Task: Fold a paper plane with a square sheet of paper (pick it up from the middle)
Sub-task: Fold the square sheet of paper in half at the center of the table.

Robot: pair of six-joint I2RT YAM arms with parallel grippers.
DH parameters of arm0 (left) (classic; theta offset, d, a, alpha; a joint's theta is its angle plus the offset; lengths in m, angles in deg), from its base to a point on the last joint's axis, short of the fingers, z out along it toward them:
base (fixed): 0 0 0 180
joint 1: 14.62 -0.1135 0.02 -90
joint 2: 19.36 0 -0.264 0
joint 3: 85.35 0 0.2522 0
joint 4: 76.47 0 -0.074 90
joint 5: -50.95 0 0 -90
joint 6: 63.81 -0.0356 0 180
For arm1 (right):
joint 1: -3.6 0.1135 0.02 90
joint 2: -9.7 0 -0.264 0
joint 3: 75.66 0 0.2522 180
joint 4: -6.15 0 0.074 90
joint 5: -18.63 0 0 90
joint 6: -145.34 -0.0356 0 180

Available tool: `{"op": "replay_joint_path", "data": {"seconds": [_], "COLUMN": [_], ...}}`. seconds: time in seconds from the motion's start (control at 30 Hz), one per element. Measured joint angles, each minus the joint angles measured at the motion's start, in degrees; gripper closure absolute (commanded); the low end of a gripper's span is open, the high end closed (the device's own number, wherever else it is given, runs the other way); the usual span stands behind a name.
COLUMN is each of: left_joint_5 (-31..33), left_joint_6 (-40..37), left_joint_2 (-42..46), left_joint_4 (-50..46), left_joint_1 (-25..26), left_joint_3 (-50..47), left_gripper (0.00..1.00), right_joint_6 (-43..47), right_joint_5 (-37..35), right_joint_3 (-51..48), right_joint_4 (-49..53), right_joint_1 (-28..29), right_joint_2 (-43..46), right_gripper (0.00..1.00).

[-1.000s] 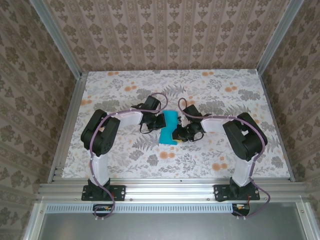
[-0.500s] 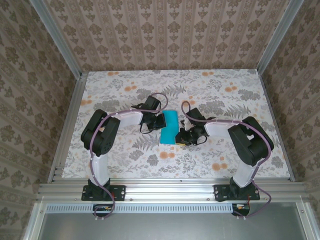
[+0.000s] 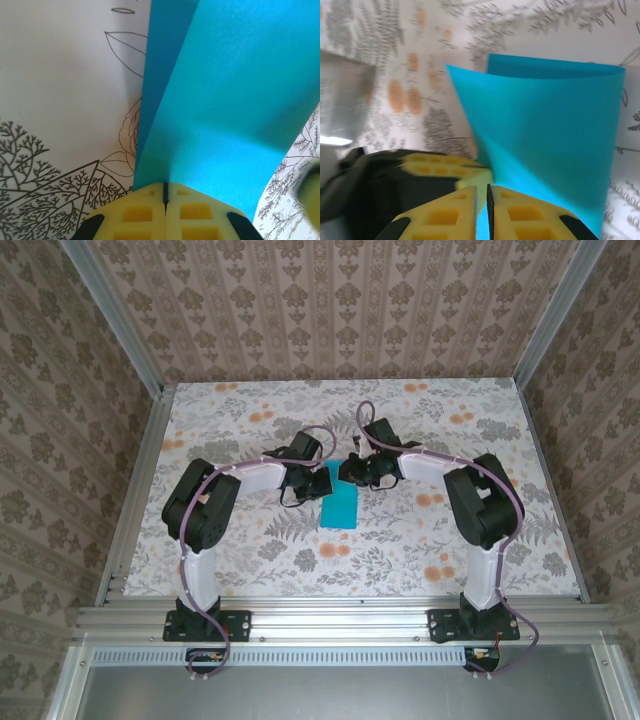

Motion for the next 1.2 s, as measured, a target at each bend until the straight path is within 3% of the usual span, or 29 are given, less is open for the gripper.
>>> {"op": "replay_joint_path", "data": {"seconds": [0.33, 1.2], "left_joint_5": [-0.04, -0.04], "left_joint_6": [-0.09, -1.16], "left_joint_2": [-0.09, -0.15], "left_joint_4": [0.17, 0.24], "left_joint_1": [0.09, 0.15], "left_joint_3": [0.02, 0.02], "left_gripper": [0.94, 0.94], "right_joint_6": [-2.16, -5.99], "right_joint_5": [0.09, -0.83], "right_joint_3": [-0.83, 6.71], "right_joint_4": [-1.95, -4.46], "right_joint_1": [-4.04, -5.84], "right_joint_2": [-3.85, -8.41], "right_gripper": [0.85, 0.85]}}
